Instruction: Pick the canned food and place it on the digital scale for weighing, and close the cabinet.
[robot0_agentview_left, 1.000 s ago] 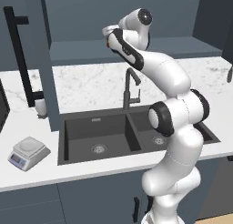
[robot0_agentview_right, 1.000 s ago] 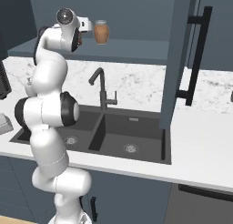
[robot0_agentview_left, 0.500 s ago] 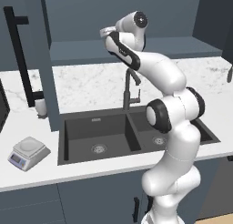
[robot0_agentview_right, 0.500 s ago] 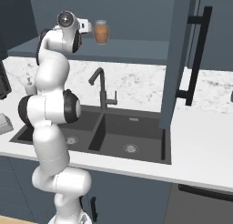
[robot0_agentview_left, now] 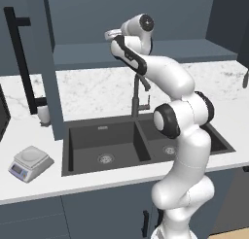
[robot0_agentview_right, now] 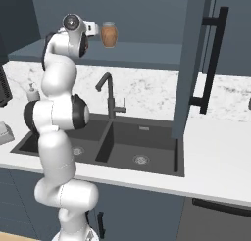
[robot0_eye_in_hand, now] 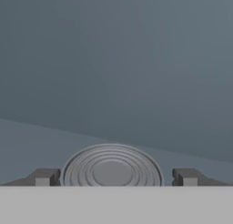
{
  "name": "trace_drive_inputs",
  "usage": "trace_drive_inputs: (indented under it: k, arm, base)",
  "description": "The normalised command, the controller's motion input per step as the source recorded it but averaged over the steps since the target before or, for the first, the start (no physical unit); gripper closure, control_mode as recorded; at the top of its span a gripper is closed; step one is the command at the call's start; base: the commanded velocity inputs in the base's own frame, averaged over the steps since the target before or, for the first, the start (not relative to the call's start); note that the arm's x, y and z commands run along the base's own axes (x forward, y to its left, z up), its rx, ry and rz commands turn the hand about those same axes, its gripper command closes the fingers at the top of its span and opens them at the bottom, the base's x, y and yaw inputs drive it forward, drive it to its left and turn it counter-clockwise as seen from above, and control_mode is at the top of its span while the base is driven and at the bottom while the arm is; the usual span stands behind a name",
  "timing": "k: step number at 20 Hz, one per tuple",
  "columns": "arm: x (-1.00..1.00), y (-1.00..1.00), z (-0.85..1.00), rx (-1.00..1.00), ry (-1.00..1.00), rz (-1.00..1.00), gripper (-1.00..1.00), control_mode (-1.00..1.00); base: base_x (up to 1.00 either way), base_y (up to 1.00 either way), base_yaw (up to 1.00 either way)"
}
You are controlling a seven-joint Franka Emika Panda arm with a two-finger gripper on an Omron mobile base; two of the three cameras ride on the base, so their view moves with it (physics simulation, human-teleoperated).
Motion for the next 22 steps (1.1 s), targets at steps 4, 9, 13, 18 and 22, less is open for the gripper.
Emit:
trace_drive_inputs:
  k: [4,9,13,18,22]
  arm:
    - [0.07,0.16,-0.23,0.0,0.0,0.0,1.0,-1.0]
    - [0.0,0.16,-0.41,-0.01,-0.06,0.0,1.0,-1.0]
    - [-0.48,0.0,-0.14,0.03,-0.09,0.0,1.0,-1.0]
    - [-0.83,0.0,-0.01,0.03,-0.12,0.0,1.0,-1.0]
    - [-0.96,0.0,0.0,0.04,-0.14,0.0,1.0,-1.0]
  base:
    - [0.0,0.0,0.0]
    - [0.0,0.0,0.0]
    - [0.0,0.0,0.0]
    - [0.0,0.0,0.0]
    - [0.0,0.0,0.0]
